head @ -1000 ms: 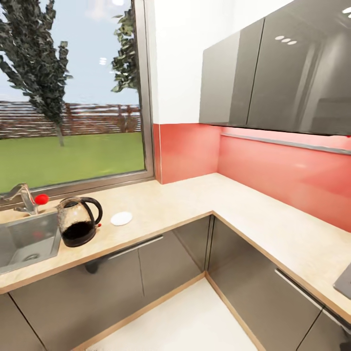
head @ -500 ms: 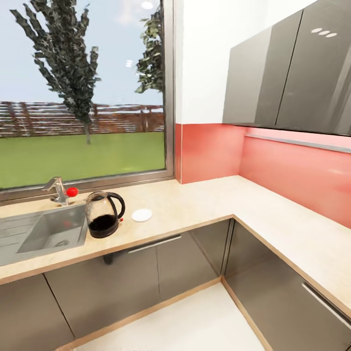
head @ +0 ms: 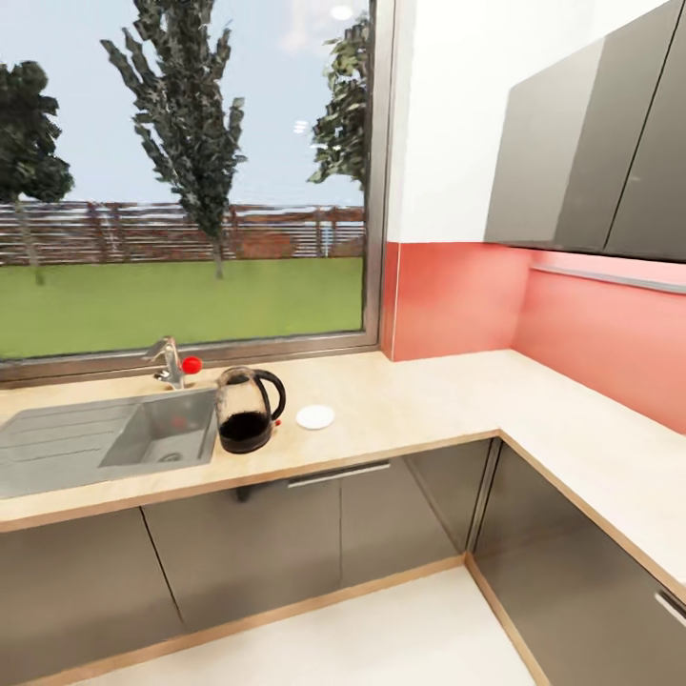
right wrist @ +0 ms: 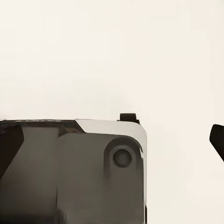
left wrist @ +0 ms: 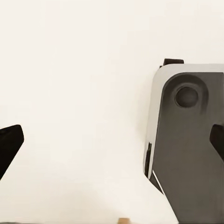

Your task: Set up a coffee station on the kitchen countertop: keep the coffee maker on the countertop, move the bottle of coffee from the kitchen shelf to the counter next to the coffee maker, place a paper coffee filter on top of the coffee maker, put the saucer next to the coffee maker with the coffee cup on the saucer, and place the electric kettle next to the coffee maker.

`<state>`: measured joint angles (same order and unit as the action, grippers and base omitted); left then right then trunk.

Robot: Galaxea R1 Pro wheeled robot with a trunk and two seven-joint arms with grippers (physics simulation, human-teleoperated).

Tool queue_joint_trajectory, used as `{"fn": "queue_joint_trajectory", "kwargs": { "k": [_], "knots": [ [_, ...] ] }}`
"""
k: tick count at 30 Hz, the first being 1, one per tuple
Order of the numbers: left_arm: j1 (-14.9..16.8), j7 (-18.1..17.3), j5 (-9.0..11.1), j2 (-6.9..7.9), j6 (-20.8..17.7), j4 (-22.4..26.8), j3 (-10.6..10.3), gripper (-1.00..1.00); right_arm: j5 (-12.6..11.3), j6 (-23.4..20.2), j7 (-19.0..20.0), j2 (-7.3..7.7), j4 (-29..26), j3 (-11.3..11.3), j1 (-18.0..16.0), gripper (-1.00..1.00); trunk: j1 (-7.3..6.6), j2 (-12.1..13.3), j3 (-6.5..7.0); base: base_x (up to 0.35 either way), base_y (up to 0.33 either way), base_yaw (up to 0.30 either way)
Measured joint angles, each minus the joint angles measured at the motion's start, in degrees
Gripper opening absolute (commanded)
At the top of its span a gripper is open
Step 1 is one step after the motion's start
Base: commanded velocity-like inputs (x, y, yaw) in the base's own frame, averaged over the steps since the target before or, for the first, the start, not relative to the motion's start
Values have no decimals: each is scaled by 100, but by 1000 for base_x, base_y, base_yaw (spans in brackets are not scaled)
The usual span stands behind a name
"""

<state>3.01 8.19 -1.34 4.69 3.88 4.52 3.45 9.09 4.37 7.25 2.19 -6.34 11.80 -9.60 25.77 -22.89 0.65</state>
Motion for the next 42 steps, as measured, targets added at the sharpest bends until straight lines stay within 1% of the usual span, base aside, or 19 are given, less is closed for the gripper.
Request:
{"fn": "queue_joint_trajectory", "kwargs": {
  "k": [10,21,25,31,42],
  "knots": [
    [-14,-8,-1,0,-25,3,0,100,0,0,-1,0,-3,0,2,100,0,0,0,0,-17,277],
    [-14,8,8,-10,9,10,3,100,0,0,1,-4,-4,-4,2,100,0,-1,0,0,-252,256],
    [-9,12,18,-21,20,12,8,100,6,-5,4,0,-14,-2,2,100,0,0,0,-26,-265,62],
    [-4,17,23,-36,35,12,16,100,26,-17,16,-4,-22,-17,3,100,2,0,0,-198,-188,4],
    [-4,12,15,-28,46,13,16,100,10,-1,8,0,-31,8,3,100,0,0,21,-25,-20,0]
  ]
}}
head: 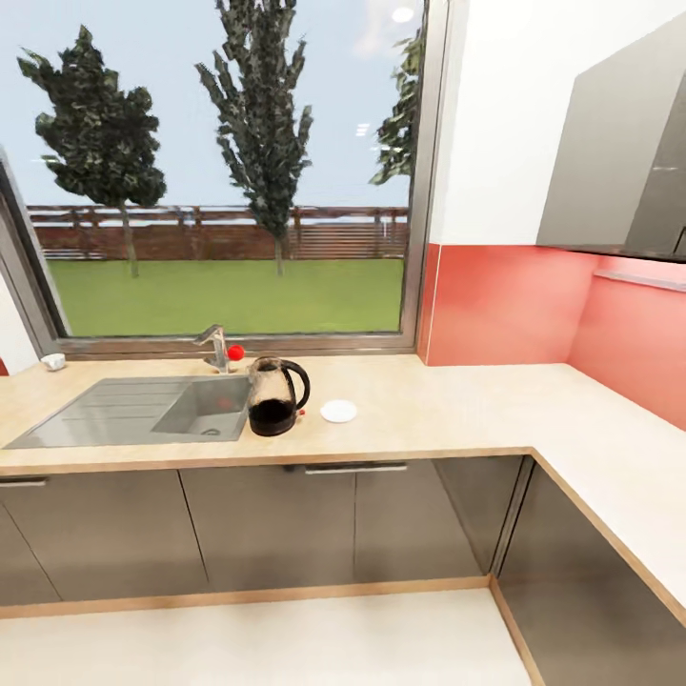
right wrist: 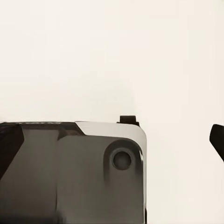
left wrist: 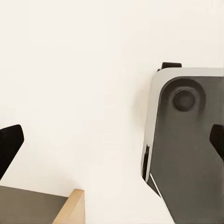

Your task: Set up a coffee station on the kitchen countertop: keep the coffee maker on the countertop, move the bottle of coffee from the kitchen shelf to the counter next to the coffee maker, place a paper coffee filter on top of the coffee maker, put the saucer next to the coffee maker with the coffee cup on the saucer, and place the electric kettle next to the coffee maker.

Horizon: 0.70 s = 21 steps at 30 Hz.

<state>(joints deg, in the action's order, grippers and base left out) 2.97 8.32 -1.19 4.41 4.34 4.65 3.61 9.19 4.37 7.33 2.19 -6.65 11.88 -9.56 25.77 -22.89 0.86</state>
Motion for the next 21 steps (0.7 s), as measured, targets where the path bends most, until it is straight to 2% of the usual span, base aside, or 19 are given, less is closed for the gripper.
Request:
{"fn": "queue_joint_trajectory", "kwargs": {
  "k": [5,18,21],
  "knots": [
    [-1,-1,-7,3,0,1,-6,100,4,0,0,0,1,-3,-3,100,0,0,-3,0,0,124],
    [-1,-1,-2,23,-4,7,-3,100,1,0,-1,3,-7,6,-4,100,0,0,-44,0,0,245],
    [0,0,1,26,-7,9,2,100,-2,0,-4,1,-214,10,-6,100,0,0,-53,5,0,226]
  ]
}}
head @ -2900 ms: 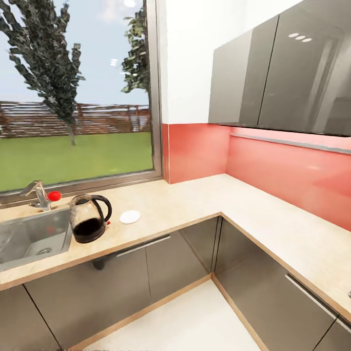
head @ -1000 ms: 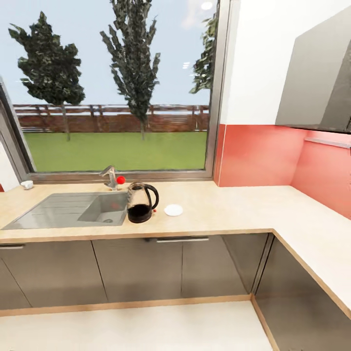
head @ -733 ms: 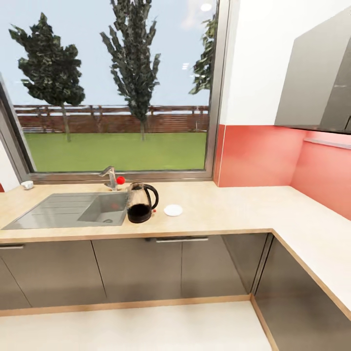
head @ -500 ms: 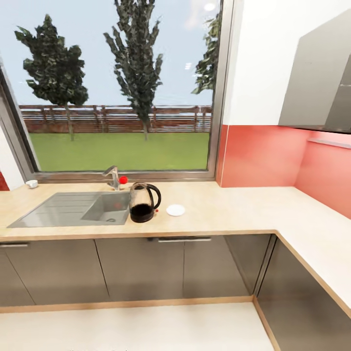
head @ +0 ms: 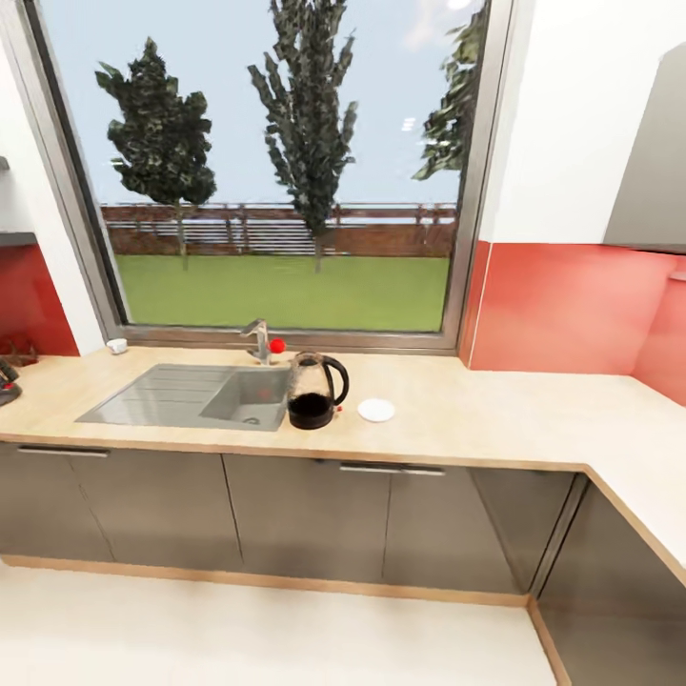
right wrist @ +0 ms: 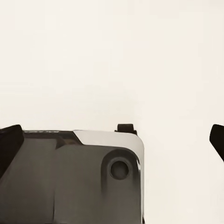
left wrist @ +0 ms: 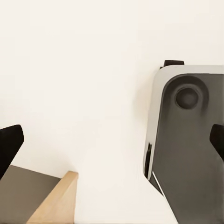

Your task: Set up a coffee station on the kitchen countertop: keep the coffee maker on the countertop, move the bottle of coffee from the kitchen shelf to the counter next to the coffee maker, place a paper coffee filter on top of the coffee maker, put the saucer next to the coffee maker with the coffee cup on the saucer, and place the electric kettle next to the coffee maker.

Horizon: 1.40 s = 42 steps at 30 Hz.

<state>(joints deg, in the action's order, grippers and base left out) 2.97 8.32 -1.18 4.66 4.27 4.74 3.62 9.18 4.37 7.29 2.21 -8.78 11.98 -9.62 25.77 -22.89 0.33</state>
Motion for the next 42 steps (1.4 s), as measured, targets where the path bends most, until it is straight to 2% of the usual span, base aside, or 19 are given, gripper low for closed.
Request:
{"fn": "queue_joint_trajectory", "kwargs": {
  "k": [5,7,8,9,12,13,15,16,17,19,21,24,28,30,31,35,38,42],
  "knots": [
    [7,-1,12,-12,-1,-1,10,100,-1,-1,0,-6,-793,-7,2,100,-1,0,-6,65,0,62],
    [8,-1,14,-15,-1,-1,13,100,-7,-8,-4,-5,-1361,-7,-1,100,-1,-1,-6,90,0,8],
    [8,2,15,-8,-6,-2,11,100,-18,-13,-7,-27,-1865,-14,3,100,-1,0,-7,94,0,1],
    [9,5,15,-4,-12,-7,12,100,-27,-19,-2,-50,-2837,-10,-7,100,-1,0,-6,96,0,1],
    [8,7,15,0,-27,-14,14,100,-29,-20,15,-80,-3578,-16,-6,100,-1,-1,-6,126,0,0],
    [5,8,15,0,-32,-18,14,100,-34,-20,26,-105,-4067,-72,-16,100,-2,-1,-5,172,0,0],
    [2,4,11,-7,-38,-18,7,100,-36,-19,34,-120,-4592,-209,-23,100,-2,-1,-6,97,0,0],
    [1,3,-2,-24,-57,-26,-11,100,-39,-24,38,-152,-5201,-551,-29,100,0,1,-5,17,0,0],
    [-1,5,-6,-16,-68,-30,-7,100,-40,-29,40,-231,-5623,-763,-38,100,-1,-2,-5,28,0,0],
    [-8,3,-8,-1,-78,-125,-2,100,-47,-48,41,-425,-6160,-952,-178,100,-1,-1,-6,126,0,0],
    [-9,9,-8,0,-79,-186,-2,100,-50,-126,50,-546,-6286,-988,-446,100,-2,-1,-6,237,0,0],
    [-9,12,-9,5,-80,-219,-2,100,-50,-528,152,-701,-6325,-1105,-928,100,-3,0,-6,301,0,0],
    [-3,14,-3,1,-80,-223,3,100,-55,-1338,601,-863,-6248,-1207,-1724,100,-4,0,-5,328,0,0],
    [-2,15,-2,0,-81,-222,9,100,-52,-1545,782,-891,-6191,-1214,-1949,100,-4,0,-6,333,0,0],
    [-1,15,-1,-1,-81,-222,11,100,-49,-1656,996,-901,-6143,-1215,-2064,100,-4,0,-6,334,0,0],
    [0,7,-1,-14,-81,-221,6,100,-33,-1743,1404,-910,-5833,-1196,-2171,100,-4,0,-6,334,0,0],
    [-14,17,-2,-16,-99,-227,4,100,-31,-1753,1493,-878,-5711,-1224,-2186,100,3,9,-6,160,0,0],
    [-22,21,1,-11,-102,-229,6,100,-44,-1761,1556,-970,-5769,-1182,-2184,100,-2,-1,-6,149,0,0]
  ]
}}
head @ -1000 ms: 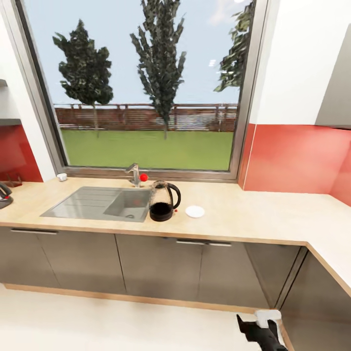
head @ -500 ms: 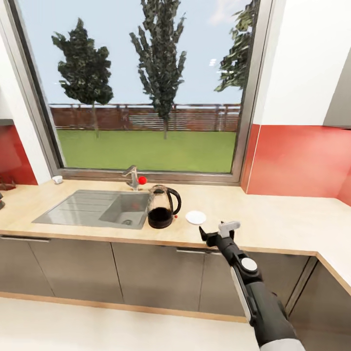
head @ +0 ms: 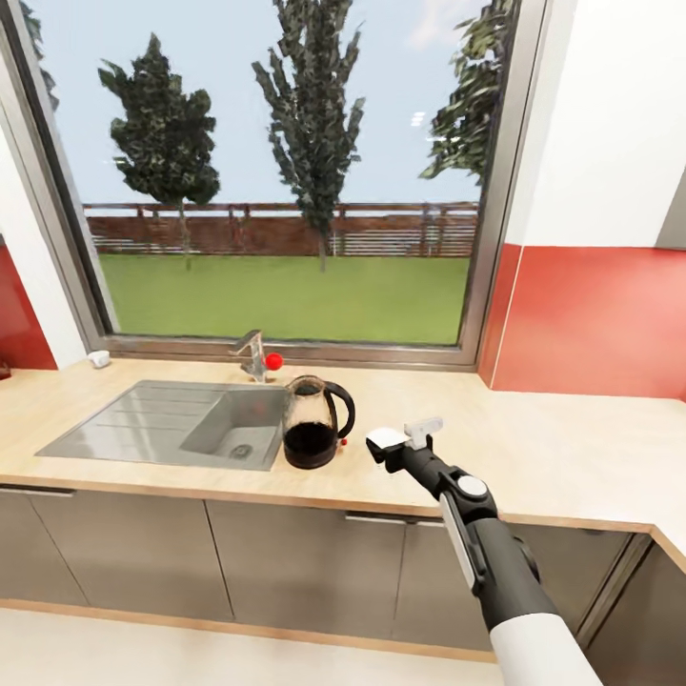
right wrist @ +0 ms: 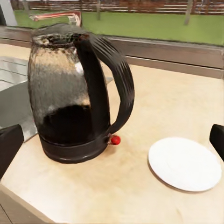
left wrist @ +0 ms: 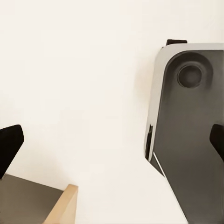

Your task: Set up a coffee station on the kitchen countertop: keep the coffee maker on the countertop, move the bottle of coffee from the kitchen shelf to the counter next to the coffee maker, place a paper coffee filter on top of the coffee maker, put the saucer next to the coffee maker with the coffee cup on the saucer, and place the electric kettle next to the coffee maker.

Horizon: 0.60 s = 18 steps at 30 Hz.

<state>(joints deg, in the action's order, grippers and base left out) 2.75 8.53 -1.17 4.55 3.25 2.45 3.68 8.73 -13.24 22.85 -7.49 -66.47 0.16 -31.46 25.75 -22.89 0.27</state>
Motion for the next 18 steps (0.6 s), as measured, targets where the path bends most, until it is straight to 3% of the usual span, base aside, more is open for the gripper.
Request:
{"fn": "queue_joint_trajectory", "kwargs": {
  "k": [13,18],
  "knots": [
    [-4,2,6,-3,2,-1,2,100,-17,-21,-187,-43,-37,52,1,100,-2,0,0,325,0,0],
    [-4,2,6,9,3,-1,8,100,-9,-17,-48,92,124,55,-2,100,-1,1,0,283,0,0]
  ]
}}
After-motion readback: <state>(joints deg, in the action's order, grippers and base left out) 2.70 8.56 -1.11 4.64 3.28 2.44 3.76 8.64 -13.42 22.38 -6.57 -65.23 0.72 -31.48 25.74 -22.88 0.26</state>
